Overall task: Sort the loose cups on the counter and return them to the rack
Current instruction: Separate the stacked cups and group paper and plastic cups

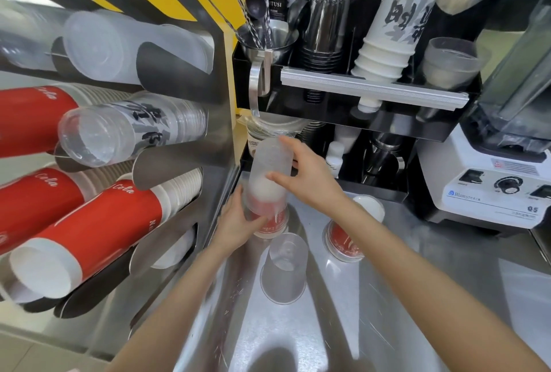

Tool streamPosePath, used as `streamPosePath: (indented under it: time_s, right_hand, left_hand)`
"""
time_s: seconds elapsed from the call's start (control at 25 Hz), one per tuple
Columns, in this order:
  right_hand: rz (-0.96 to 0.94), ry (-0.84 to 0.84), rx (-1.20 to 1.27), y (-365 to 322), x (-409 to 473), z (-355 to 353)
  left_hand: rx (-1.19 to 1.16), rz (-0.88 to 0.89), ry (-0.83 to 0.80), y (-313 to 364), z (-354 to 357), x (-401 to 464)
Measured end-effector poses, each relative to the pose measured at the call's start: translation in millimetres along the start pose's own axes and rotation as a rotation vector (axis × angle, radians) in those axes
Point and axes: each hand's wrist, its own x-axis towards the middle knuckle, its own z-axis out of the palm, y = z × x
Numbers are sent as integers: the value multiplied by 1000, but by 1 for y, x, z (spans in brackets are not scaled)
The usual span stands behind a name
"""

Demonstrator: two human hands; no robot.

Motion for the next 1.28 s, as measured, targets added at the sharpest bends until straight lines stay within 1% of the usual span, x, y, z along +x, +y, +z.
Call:
streamPosePath:
  time_s: [0.28,0.4,0.52,0.72,1.0,1.12,1.28]
  right_hand:
    - [-119,93,-1,-31,-38,-44]
    - [-158,89,-42,-45,-59,-56]
    - [-181,93,-39,-51,-76,-61]
    - [-141,27,-16,-34,-94,-43]
    - [3,-52,52,17,-100,0]
    - [56,-102,61,31,-101,20]
    - [81,-147,64,39,-102,40]
  left_hand:
    - [-100,338,52,57,-30,-30]
    - [-113,380,67,74,-33,-52]
    - [-128,402,80,76,-32,-74]
    - [-111,353,47,52,-16,-92]
    - [-54,175,-44,3,13,-88]
    - [-27,127,-47,-14,19,-86]
    - [23,76,-39,-29,22,-89]
